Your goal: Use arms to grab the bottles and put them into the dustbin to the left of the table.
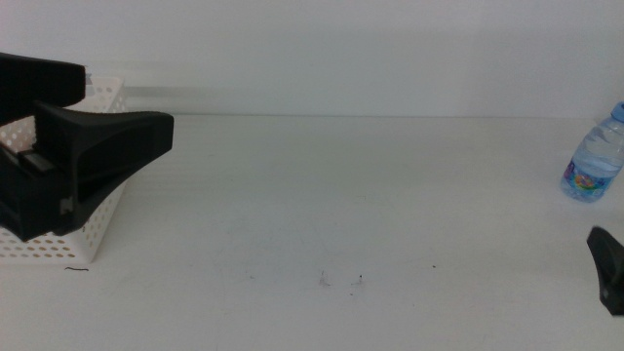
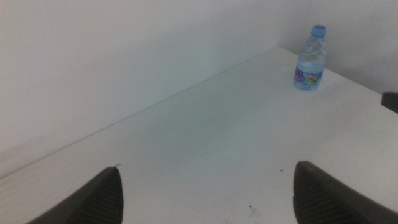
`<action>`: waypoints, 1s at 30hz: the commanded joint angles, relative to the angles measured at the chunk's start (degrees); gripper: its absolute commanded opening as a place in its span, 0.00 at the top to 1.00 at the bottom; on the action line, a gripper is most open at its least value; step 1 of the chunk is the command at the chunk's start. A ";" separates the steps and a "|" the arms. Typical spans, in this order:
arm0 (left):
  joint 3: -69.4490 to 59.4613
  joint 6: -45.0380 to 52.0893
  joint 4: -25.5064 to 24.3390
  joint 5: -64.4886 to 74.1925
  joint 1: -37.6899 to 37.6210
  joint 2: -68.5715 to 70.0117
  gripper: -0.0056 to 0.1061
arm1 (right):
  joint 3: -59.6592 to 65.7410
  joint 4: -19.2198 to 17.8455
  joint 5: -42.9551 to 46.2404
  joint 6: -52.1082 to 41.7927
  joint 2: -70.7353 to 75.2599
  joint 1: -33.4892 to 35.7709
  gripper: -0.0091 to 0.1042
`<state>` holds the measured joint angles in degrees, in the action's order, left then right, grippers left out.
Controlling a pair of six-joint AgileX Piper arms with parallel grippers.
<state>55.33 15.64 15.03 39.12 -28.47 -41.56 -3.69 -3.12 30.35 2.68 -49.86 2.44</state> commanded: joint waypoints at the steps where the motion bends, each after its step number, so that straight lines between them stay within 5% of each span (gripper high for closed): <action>1: -0.35 -0.69 -0.03 -0.80 -0.15 0.18 0.11 | -0.52 0.17 8.46 2.35 -4.39 -0.25 0.16; 12: -0.35 -0.69 -0.03 -0.80 -0.15 0.18 0.11 | -0.61 3.12 16.82 -4.26 -21.89 -0.25 0.16; 17: -0.35 -0.69 -0.03 -0.80 -0.15 0.18 0.11 | -0.61 19.64 27.18 -10.91 -29.11 -0.25 0.16; 19: -0.35 -0.69 -0.03 -0.80 -0.15 0.18 0.11 | -0.61 22.83 31.06 -10.92 -30.99 -0.25 0.16; 30: -0.35 -0.69 -0.03 -0.80 -0.15 0.18 0.11 | -12.61 24.47 32.18 -14.76 -41.25 -0.25 0.16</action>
<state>55.33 15.54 15.03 39.04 -28.47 -41.56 -14.45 20.75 61.75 -10.93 -89.72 2.44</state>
